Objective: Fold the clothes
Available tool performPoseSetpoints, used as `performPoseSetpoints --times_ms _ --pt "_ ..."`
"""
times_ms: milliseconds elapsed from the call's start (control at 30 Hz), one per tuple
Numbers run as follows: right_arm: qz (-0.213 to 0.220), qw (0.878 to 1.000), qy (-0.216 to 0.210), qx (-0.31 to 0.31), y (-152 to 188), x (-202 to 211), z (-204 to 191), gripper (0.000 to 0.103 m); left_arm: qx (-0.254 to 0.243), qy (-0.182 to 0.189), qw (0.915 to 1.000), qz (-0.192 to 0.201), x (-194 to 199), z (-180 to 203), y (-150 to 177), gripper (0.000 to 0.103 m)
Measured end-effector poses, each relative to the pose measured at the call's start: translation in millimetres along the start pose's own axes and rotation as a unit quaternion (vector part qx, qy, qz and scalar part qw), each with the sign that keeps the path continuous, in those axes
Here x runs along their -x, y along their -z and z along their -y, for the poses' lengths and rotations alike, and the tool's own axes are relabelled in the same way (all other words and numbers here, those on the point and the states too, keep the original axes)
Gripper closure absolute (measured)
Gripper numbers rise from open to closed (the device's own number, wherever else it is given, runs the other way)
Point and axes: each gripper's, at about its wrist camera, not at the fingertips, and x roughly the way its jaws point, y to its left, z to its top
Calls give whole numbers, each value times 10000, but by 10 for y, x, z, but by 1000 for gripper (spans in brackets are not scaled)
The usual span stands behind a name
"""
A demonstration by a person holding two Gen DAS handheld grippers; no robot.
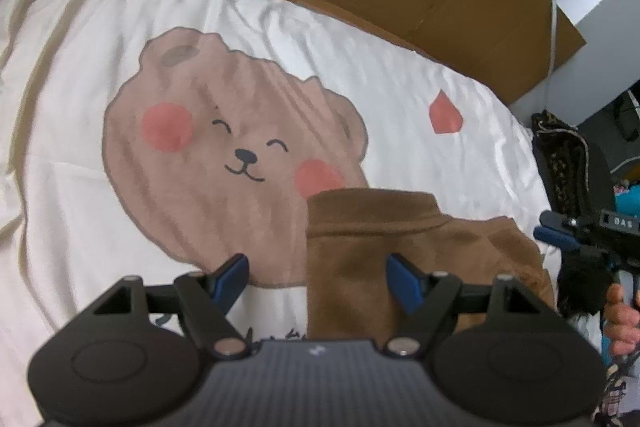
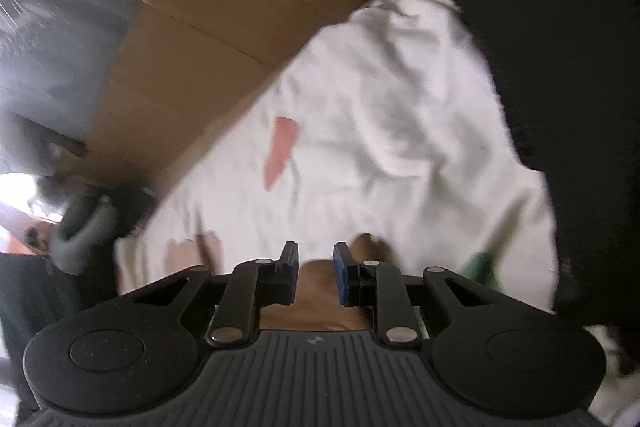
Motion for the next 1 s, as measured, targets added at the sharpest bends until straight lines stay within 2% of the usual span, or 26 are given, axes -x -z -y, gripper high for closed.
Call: performPoseSetpoints --times_ms 67,133,233,400,800,933,1000 --pt "-144 9999 65 -69 15 18 25 55 0 3 10000 -3 10 -5 12 25" --pt "-249 9996 45 -98 36 36 72 51 -15 -15 10000 -30 10 -6 25 25" --pt "-465 9988 5 -163 62 16 146 51 -25 -37 10000 -51 10 -11 40 25" --pt "-762 9944 -547 -495 76 -86 220 51 -3 -67 10000 -63 9 -14 41 25" --pt "-588 9920 -909 -655 -32 -138 169 52 29 -105 9999 -70 -6 8 5 25" --pt "-558 9932 -875 -526 -28 -114 151 52 47 -109 9999 -61 -2 -1 2 25" --pt "-327 9957 -720 -479 -43 -78 147 52 65 -135 9999 -66 -6 -11 -5 25"
